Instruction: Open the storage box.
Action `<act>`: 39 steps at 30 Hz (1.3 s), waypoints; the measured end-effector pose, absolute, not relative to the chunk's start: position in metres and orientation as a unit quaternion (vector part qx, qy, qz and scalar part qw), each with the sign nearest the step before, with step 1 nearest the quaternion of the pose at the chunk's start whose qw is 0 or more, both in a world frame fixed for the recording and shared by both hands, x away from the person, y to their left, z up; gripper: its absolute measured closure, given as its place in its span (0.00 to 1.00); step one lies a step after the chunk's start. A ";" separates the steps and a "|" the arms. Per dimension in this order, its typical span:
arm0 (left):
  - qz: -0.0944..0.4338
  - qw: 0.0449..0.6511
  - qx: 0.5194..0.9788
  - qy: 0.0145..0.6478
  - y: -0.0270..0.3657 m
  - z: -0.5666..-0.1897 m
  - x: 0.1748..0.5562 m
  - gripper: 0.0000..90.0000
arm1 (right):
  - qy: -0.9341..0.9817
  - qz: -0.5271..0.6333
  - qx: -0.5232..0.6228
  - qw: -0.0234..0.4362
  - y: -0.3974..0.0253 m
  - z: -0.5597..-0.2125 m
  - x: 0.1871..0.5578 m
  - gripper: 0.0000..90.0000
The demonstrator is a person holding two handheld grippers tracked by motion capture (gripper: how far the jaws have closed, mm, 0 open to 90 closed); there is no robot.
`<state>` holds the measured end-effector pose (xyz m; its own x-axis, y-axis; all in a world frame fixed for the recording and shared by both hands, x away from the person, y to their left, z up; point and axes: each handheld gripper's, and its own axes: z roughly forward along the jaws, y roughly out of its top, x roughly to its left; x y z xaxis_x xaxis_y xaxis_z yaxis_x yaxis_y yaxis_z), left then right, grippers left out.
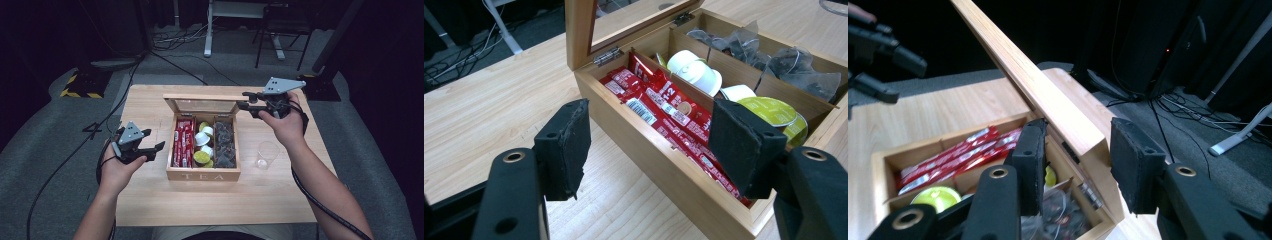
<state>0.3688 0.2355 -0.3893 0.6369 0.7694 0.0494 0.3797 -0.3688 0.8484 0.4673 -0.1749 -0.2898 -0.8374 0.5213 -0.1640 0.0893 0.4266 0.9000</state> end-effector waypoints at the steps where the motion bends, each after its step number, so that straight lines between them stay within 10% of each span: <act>1: 0.225 0.428 0.797 0.361 0.236 -0.389 0.369 0.37 | 0.815 0.503 0.189 0.216 -0.175 -0.289 0.471 0.67; 39: 0.215 0.398 0.781 0.431 0.270 -0.411 0.339 0.37 | 0.789 0.506 0.263 0.229 -0.164 -0.275 0.579 0.67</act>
